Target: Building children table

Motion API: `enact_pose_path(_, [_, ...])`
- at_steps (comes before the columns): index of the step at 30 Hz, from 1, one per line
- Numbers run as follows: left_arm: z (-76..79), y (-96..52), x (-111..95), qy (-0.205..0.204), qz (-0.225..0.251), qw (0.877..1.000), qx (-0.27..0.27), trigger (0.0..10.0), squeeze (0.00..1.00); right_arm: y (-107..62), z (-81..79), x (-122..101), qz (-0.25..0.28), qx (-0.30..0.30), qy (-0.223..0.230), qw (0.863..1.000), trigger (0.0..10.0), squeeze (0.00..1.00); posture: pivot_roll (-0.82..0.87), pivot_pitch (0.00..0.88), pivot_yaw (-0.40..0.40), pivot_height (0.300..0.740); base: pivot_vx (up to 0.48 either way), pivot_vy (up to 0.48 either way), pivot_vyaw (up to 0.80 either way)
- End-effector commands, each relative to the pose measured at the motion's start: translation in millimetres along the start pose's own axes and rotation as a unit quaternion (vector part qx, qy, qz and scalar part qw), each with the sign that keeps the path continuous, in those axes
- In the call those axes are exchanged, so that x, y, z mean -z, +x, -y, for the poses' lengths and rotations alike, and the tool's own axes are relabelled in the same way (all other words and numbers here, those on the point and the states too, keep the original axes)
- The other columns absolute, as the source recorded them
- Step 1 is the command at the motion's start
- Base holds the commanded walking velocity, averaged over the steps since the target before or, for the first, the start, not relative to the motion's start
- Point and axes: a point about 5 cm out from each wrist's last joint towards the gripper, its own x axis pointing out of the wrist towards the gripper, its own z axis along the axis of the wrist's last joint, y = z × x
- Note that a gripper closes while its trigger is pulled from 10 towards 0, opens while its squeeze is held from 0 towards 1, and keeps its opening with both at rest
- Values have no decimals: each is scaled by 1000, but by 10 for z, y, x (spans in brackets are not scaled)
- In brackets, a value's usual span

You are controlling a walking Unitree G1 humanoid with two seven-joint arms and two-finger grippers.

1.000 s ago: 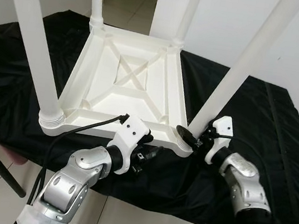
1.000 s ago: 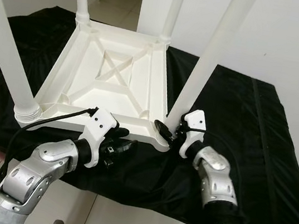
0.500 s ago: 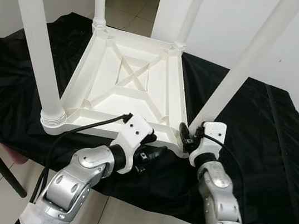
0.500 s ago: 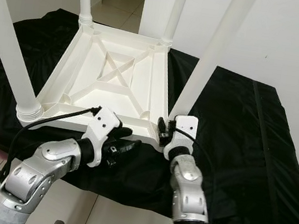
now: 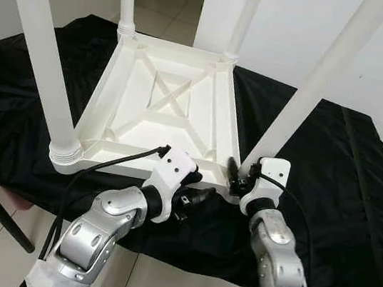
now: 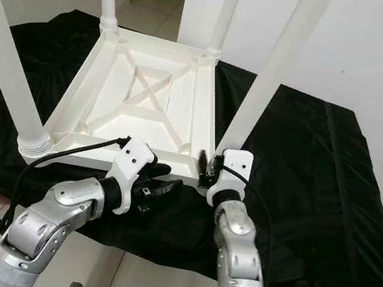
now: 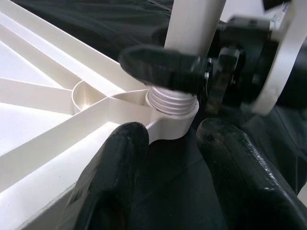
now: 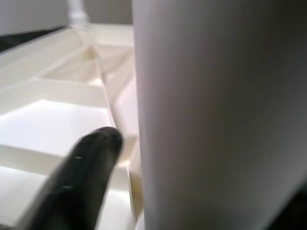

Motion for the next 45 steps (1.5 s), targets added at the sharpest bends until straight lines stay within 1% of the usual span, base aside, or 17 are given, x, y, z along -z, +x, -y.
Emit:
enact_pose_path(1, [-5, 25, -10, -4, -1, 1000, -7, 10000, 0, 6, 84, -36, 9, -12, -3, 1000, 10000, 1000, 122, 19, -91, 740, 0, 0, 0])
enact_pose_path(3, [-9, 28, -12, -3, -1, 1000, -7, 10000, 0, 31, 179, -31, -3, -24, -38, 999, 10000, 1000, 122, 19, -91, 740, 0, 0, 0])
enact_pose_path(7, [-10, 29, -12, -3, -1, 1000, -7, 10000, 0, 34, 196, -27, -7, -26, -47, 999, 10000, 1000, 122, 19, -91, 740, 0, 0, 0])
enact_pose_path(8, [-20, 38, -27, -2, 2, 1000, -7, 10000, 0, 76, 270, -25, -17, -83, -57, 995, 10000, 0, 117, 12, -89, 740, 0, 0, 0])
enact_pose_path(9, [-28, 45, -38, -2, 3, 1000, -6, 10000, 0, 98, 326, -31, -23, -123, -61, 990, 10000, 0, 117, 12, -89, 740, 0, 0, 0])
enact_pose_path(10, [-28, 45, -38, -2, 3, 1000, -6, 10000, 0, 98, 326, -31, -23, -123, -61, 990, 10000, 0, 117, 12, -89, 740, 0, 0, 0])
enact_pose_path(12, [-39, 54, -51, -1, 6, 1000, -7, 10000, 0, 126, 392, -32, -38, -198, -77, 977, 10000, 0, 118, 9, -92, 740, 0, 0, 0])
enact_pose_path(15, [-40, 55, -52, -1, 6, 1000, -7, 10000, 0, 128, 387, -24, -44, -216, -74, 973, 10000, 0, 118, 9, -92, 740, 0, 0, 0])
enact_pose_path(17, [-36, 49, -48, 1, 5, 1000, -7, 10000, 0, 147, 373, 16, -48, -253, -78, 963, 9843, 0, 123, 8, -93, 740, 0, 0, 0])
enact_pose_path(18, [-36, 49, -48, 1, 5, 1000, -7, 10000, 0, 147, 373, 16, -48, -253, -78, 963, 9843, 0, 123, 8, -93, 740, 0, 0, 0])
enact_pose_path(19, [-38, 46, -48, 2, 5, 1000, -7, 10000, 0, 156, 370, 39, -49, -265, -83, 959, 6353, 0, 133, 6, -97, 740, 0, 0, 0])
enact_pose_path(20, [-38, 46, -48, 2, 5, 1000, -7, 10000, 0, 156, 370, 39, -49, -265, -83, 959, 6353, 0, 133, 6, -97, 740, 0, 0, 0])
enact_pose_path(21, [-42, 40, -51, 2, 5, 1000, -8, 10000, 0, 164, 373, 66, -53, -272, -83, 957, 0, 0, 133, 6, -97, 740, 0, 0, 0])
enact_pose_path(34, [-27, 25, -29, -3, -1, 1000, -4, 10000, 0, 159, 370, 167, -60, -287, -54, 954, 0, 0, 143, 13, -90, 740, 0, 0, 0])
enact_pose_path(38, [-10, 25, 29, -5, -12, 1000, -1, 10000, 0, 175, 329, 156, -46, -251, -56, 965, 0, 0, 136, 20, -85, 740, 0, 0, 0])
enact_pose_path(44, [0, 27, 28, -7, -12, 1000, 1, 10000, 0, 190, 297, 140, -38, -223, -55, 973, 0, 0, 135, 24, -85, 740, 0, 0, 0])
enact_pose_path(45, [3, 27, 26, -8, -12, 1000, 2, 10000, 0, 193, 263, 123, -31, -203, -57, 977, 0, 0, 133, 27, -85, 740, 0, 0, 0])
